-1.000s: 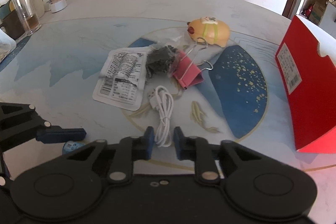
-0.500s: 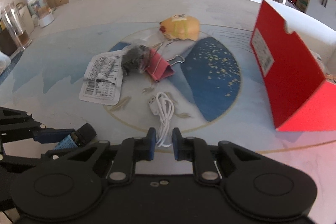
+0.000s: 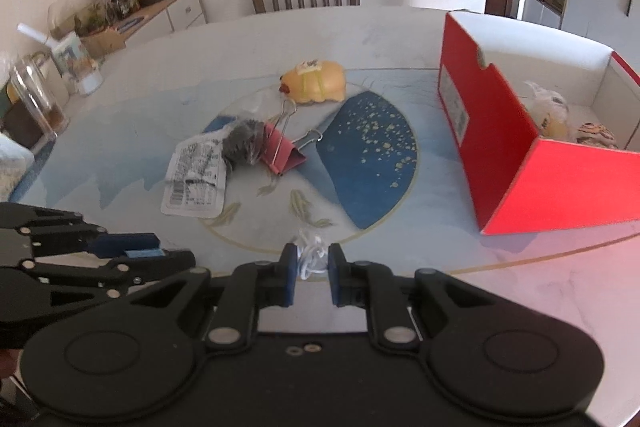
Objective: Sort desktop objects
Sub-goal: 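Carry the blue bottle in the left tool while the right tool carries the cable to the box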
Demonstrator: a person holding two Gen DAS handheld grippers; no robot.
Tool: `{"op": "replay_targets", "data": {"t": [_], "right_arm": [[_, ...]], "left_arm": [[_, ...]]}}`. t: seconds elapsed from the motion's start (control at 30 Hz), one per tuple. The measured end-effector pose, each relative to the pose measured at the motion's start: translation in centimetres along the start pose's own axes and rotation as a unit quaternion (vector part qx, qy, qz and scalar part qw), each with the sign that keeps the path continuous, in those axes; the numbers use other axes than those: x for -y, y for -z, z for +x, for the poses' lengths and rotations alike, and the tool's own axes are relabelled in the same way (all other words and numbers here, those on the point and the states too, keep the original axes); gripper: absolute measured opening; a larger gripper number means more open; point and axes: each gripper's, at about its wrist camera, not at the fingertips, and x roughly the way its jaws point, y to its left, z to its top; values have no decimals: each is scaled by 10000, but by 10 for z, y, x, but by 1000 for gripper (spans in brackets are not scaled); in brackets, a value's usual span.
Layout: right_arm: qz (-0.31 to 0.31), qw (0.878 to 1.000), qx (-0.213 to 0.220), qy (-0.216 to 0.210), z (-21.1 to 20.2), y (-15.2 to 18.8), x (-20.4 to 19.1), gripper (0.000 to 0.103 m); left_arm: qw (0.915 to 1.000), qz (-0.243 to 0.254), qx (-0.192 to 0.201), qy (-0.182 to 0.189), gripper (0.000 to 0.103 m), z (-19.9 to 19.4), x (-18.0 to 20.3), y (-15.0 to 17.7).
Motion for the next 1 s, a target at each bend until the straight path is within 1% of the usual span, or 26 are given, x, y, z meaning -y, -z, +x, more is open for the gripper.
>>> {"op": "replay_targets", "data": {"t": [0.37,0.6,0.83,0.93,1.0], "right_arm": [[276,9994,228,18,-21,-5,17,15],[416,9981,441,55,-37,-14,26,15],[535,9955,767,124,-52,-31,39,15],[540,9941,925,160,-58,-40,46,15],[533,9929,1045,199,-62,-46,51,15]], "left_arm": [[9998,-53,195,71,22,-8,7,-14],[9992,-70,367,162,22,-16,11,-28],[9977,-15,628,242,22,-26,19,-51],[9965,26,788,278,22,-29,24,-66],[9953,77,938,230,22,-31,28,-75]]}}
